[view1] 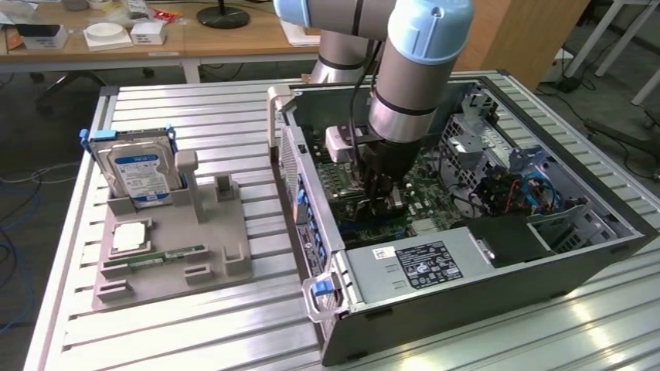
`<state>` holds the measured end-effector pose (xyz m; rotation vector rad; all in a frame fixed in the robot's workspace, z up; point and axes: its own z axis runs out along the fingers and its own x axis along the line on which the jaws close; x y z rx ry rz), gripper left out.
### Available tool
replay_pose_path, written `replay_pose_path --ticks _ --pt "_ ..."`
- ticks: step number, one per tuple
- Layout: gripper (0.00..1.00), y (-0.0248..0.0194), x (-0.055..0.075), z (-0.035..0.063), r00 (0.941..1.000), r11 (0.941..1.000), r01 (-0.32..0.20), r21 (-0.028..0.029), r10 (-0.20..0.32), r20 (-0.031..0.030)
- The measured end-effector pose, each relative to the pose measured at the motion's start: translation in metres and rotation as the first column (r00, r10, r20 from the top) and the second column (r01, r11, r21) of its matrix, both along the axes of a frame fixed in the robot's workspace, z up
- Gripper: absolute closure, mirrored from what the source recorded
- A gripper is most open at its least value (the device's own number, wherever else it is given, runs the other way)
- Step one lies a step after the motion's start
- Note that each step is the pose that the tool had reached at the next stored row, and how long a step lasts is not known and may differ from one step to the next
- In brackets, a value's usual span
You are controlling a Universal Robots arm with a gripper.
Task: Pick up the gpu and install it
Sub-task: 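Insert the gpu into the slot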
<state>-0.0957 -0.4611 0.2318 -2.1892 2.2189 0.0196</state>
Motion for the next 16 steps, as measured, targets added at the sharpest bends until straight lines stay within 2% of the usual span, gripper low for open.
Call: replay_pose_path --ticks 16 --pt "0.73 0.0001 -0.0012 -0.0002 1.0 1.0 0.0 0.0004 0.0 0.0003"
